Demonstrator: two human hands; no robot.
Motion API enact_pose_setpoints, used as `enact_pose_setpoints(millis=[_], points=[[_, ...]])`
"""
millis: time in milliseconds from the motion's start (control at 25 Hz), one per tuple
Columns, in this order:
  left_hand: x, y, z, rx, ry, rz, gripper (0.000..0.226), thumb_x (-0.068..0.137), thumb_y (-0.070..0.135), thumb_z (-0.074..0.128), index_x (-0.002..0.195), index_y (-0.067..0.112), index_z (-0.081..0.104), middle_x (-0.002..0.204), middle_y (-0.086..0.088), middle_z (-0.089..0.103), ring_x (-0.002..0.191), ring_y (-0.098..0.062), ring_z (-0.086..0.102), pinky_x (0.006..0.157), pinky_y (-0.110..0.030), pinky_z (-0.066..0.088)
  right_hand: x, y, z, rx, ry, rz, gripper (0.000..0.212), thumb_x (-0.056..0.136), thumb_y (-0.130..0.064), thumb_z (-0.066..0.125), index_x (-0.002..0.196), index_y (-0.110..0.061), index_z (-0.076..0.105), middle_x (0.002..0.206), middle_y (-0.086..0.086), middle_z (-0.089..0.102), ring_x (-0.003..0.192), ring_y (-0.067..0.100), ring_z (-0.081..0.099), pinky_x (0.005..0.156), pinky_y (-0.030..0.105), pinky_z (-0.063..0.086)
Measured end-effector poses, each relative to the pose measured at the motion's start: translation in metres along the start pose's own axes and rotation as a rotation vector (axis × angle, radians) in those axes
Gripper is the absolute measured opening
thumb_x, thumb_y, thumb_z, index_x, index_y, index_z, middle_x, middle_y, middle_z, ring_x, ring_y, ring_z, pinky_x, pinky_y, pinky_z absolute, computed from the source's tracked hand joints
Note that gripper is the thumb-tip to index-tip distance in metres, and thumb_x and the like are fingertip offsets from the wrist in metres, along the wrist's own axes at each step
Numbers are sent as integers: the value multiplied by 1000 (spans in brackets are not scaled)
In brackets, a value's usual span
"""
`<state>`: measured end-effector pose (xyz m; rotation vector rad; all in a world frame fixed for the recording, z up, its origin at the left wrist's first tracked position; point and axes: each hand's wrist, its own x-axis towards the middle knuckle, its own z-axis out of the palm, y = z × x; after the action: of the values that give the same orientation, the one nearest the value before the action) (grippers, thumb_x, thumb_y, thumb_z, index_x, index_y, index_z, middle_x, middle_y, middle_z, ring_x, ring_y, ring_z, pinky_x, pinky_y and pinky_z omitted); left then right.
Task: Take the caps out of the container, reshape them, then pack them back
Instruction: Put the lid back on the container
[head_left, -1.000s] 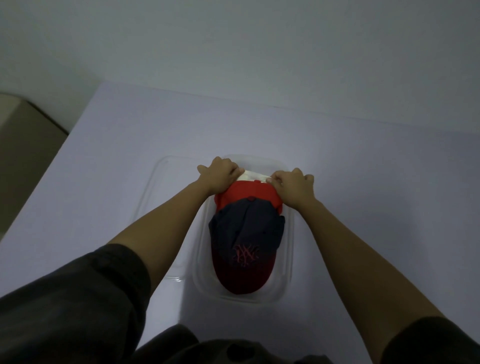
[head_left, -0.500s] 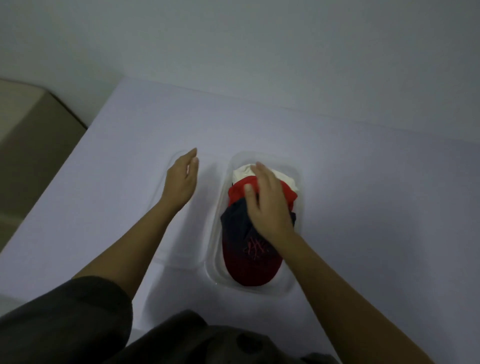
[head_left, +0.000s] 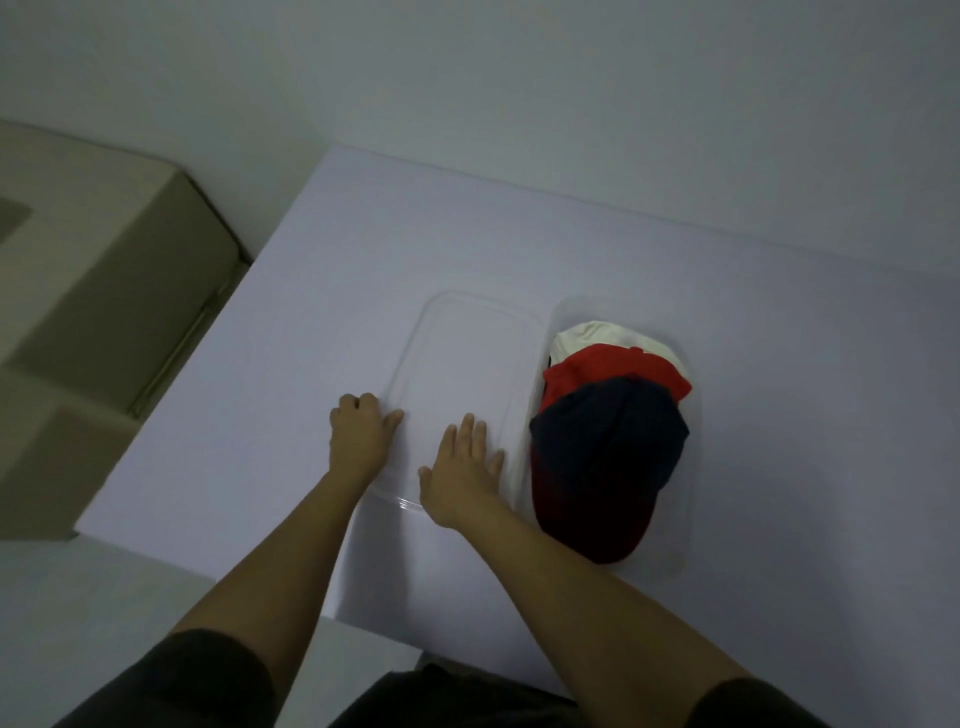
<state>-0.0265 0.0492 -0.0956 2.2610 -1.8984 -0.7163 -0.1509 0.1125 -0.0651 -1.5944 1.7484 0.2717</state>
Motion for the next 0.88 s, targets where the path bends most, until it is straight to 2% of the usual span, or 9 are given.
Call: enact_pose_setpoints(millis=[120, 240, 320, 440, 520, 640, 720, 800, 880], points=[[4, -4, -8, -129, 18, -12, 37, 95, 28, 49, 109, -7, 48, 110, -28, 54, 98, -39, 51, 80, -41, 41, 5, -7, 6, -2, -12, -18, 70, 101, -37, 27, 147, -4, -14, 154, 14, -27, 143, 32, -22, 115, 56, -3], [4, -13, -22, -285, 10, -18, 30, 95, 32, 48, 101, 4, 41, 98, -18, 59, 80, -31, 55, 67, -36, 43, 3, -15, 9, 48, 36, -60, 69, 101, -38, 27, 148, -7, -14, 155, 11, -27, 144, 30, -21, 115, 54, -4], [2, -21, -32, -391, 8, -7, 33, 91, 38, 55, 100, 9, 42, 97, -11, 58, 77, -30, 59, 65, -34, 46, 1, -17, 9, 81, 71, -77, 68, 101, -39, 26, 148, -9, -12, 155, 9, -25, 144, 29, -21, 115, 53, -5], [-3, -28, -56, -635, 82, -44, 36, 85, 33, 66, 107, 9, 49, 103, -6, 57, 70, -24, 60, 60, -28, 49, 2, -16, 3, 141, 165, -104, 65, 99, -45, 27, 150, -22, -5, 156, 7, -25, 144, 27, -21, 114, 54, -5], [-4, -30, -73, -771, 145, -81, 36, 83, 28, 68, 109, 9, 51, 108, -9, 57, 73, -18, 58, 61, -30, 52, 1, -19, -11, 237, 247, -120, 68, 96, -51, 32, 150, -27, -2, 155, 6, -27, 144, 24, -21, 113, 58, -4], [-6, -26, -99, -961, 199, -107, 33, 83, 27, 69, 105, 13, 49, 111, -14, 57, 84, -25, 58, 60, -30, 50, -6, -29, -46, 375, 478, -200, 80, 91, -53, 44, 151, -22, 1, 156, 4, -27, 146, 22, -13, 114, 55, 3], [-12, -12, -111, -1051, 195, -80, 29, 84, 27, 68, 102, 16, 49, 105, -13, 58, 83, -25, 56, 58, -28, 48, -14, -26, -76, 547, 661, -195, 81, 90, -50, 49, 151, -19, 5, 158, 7, -17, 147, 24, -3, 116, 44, 9], [-26, 15, -115, -1104, 179, -12, 24, 86, 26, 66, 101, 19, 48, 99, -11, 57, 78, -22, 54, 57, -27, 46, -26, -5, -105, 758, 713, -209, 80, 92, -41, 53, 151, -16, 6, 160, 8, 0, 147, 23, 11, 118, 33, 12], [-43, 48, -106, -1084, 93, 50, 33, 88, 23, 62, 115, 20, 43, 98, -10, 56, 70, -20, 55, 58, -27, 47, -45, 34, -117, 849, 718, -203, 75, 94, -31, 53, 151, -15, 6, 158, 7, 16, 143, 21, 25, 118, 38, 22]])
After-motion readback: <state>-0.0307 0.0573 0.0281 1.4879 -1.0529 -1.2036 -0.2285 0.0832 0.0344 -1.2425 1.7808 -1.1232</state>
